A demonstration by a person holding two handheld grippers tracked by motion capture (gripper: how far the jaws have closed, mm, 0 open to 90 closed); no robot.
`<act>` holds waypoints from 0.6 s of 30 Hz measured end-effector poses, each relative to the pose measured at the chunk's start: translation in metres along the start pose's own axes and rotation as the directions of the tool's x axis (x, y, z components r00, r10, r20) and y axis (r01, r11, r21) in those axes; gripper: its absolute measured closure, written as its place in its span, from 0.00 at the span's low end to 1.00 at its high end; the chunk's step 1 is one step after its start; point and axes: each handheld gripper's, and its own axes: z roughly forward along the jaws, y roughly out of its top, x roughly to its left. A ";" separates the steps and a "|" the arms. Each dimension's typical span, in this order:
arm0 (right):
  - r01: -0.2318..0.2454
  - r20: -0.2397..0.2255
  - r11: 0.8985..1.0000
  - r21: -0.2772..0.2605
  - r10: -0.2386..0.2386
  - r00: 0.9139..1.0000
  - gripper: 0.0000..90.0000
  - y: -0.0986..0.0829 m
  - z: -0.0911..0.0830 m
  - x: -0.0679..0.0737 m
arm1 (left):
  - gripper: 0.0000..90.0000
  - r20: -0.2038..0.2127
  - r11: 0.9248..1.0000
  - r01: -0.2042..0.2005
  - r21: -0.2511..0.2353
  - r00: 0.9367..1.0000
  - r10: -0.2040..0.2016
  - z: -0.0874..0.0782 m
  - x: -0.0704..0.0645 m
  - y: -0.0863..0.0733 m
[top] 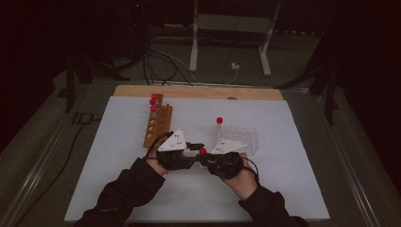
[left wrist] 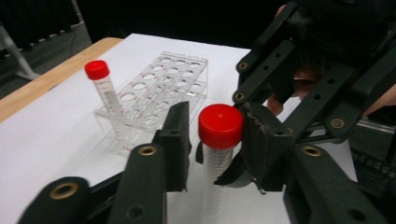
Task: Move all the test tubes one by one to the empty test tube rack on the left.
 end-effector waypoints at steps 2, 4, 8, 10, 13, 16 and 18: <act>0.002 0.001 1.000 0.000 -0.002 1.000 0.83 0.000 0.000 0.000 | 0.76 0.004 1.000 -0.001 -0.002 1.000 0.001 0.001 0.000 0.000; -0.001 0.004 1.000 0.000 0.001 1.000 0.83 0.000 -0.001 0.000 | 0.78 0.000 1.000 -0.004 -0.006 1.000 0.004 0.001 0.000 0.000; -0.002 0.000 1.000 -0.003 0.002 1.000 0.83 0.000 -0.001 -0.001 | 0.79 0.000 1.000 -0.009 -0.008 1.000 0.009 0.001 0.000 0.001; -0.003 0.002 1.000 -0.005 0.003 1.000 0.83 0.000 -0.002 -0.001 | 0.79 0.000 1.000 -0.009 -0.009 1.000 0.009 0.001 0.000 0.001; -0.004 -0.001 1.000 -0.017 0.004 1.000 0.82 0.000 -0.002 -0.001 | 0.79 0.001 1.000 -0.008 -0.008 1.000 0.008 -0.001 0.001 0.004; -0.010 -0.011 0.999 -0.035 0.010 1.000 0.72 0.000 -0.004 -0.003 | 0.80 -0.019 1.000 -0.009 -0.007 1.000 0.009 -0.004 0.003 0.006; -0.011 -0.010 0.999 -0.038 0.010 1.000 0.63 0.001 -0.006 -0.003 | 0.80 -0.032 1.000 -0.001 -0.010 1.000 0.000 -0.007 0.005 0.007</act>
